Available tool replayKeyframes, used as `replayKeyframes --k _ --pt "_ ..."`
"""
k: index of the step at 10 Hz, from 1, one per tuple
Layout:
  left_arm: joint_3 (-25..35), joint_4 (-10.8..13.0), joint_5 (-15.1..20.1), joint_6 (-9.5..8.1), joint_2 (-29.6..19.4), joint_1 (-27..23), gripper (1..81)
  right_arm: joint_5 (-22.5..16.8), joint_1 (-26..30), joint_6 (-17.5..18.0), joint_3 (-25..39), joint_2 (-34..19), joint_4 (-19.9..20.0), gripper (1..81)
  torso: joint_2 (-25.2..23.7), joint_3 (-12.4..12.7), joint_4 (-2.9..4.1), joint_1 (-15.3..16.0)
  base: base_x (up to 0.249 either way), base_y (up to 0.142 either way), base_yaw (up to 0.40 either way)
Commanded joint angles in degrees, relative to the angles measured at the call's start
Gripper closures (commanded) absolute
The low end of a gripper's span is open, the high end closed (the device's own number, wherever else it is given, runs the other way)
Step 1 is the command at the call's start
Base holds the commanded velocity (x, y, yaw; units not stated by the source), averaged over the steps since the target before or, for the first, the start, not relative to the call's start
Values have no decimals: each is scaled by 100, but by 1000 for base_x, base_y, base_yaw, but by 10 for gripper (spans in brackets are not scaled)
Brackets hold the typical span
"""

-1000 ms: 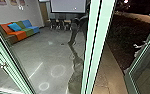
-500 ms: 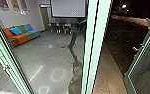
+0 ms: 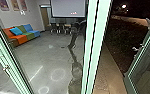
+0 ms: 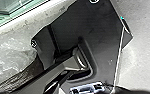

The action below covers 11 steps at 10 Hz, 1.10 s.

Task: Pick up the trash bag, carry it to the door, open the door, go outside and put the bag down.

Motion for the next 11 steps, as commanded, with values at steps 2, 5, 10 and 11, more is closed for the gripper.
replayKeyframes --k 2,5,10,11 --pt "-409 70 316 45 173 -211 811 -223 -286 -48 -1042 947 -563 10 0 0 0 0 0 0 0" --pt "-594 69 307 45 270 -219 811 -214 -348 -57 -1650 1467 -669 10 -2 0 0 -2 0 0 0" --pt "-647 87 299 45 305 -220 811 -205 -365 -74 -2204 1968 -791 10 -2 561 0 0 0 0 0" --pt "-682 87 299 45 332 -211 811 -205 -365 -74 -2248 2003 -801 10 -2 324 0 -2 0 0 0"
